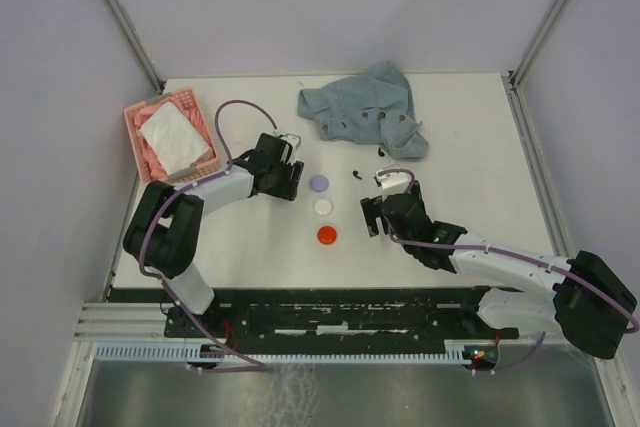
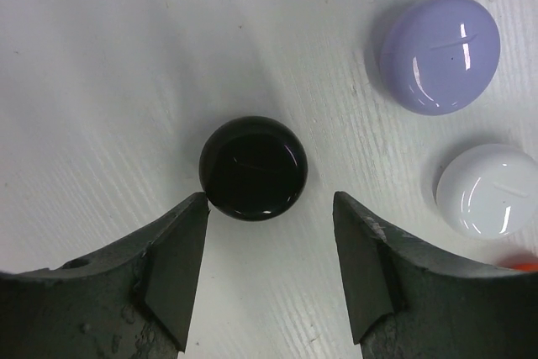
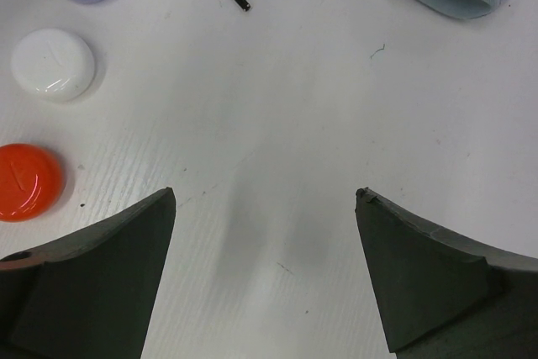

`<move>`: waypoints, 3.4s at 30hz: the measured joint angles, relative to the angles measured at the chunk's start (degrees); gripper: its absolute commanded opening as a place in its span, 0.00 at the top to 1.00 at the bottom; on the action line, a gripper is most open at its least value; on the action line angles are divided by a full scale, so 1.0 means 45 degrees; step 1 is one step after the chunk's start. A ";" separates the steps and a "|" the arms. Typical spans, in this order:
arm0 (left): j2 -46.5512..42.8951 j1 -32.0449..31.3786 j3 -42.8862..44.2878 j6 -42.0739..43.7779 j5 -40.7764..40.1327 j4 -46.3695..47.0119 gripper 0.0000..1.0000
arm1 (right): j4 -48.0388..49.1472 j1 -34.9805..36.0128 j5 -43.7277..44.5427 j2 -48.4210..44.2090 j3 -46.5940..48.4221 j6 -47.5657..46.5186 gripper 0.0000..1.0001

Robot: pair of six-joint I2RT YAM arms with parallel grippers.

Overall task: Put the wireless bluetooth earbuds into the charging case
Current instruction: Pick up the charging case at the center of the board, then open the charging case.

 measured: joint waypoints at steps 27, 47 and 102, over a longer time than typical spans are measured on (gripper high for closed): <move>0.0947 -0.0068 0.1078 0.0005 -0.0627 -0.0481 0.45 | -0.0053 0.0000 0.0000 0.0000 0.0005 -0.0005 0.04; 0.1443 -0.0126 0.1195 0.0005 -0.0918 -0.0539 0.39 | -0.0049 0.0000 -0.0097 -0.0073 0.0005 -0.0053 0.04; -0.9515 -0.4770 -0.8650 0.2982 0.1486 1.1458 0.53 | -0.6994 -0.0083 -0.8359 0.3308 1.0020 0.0738 0.37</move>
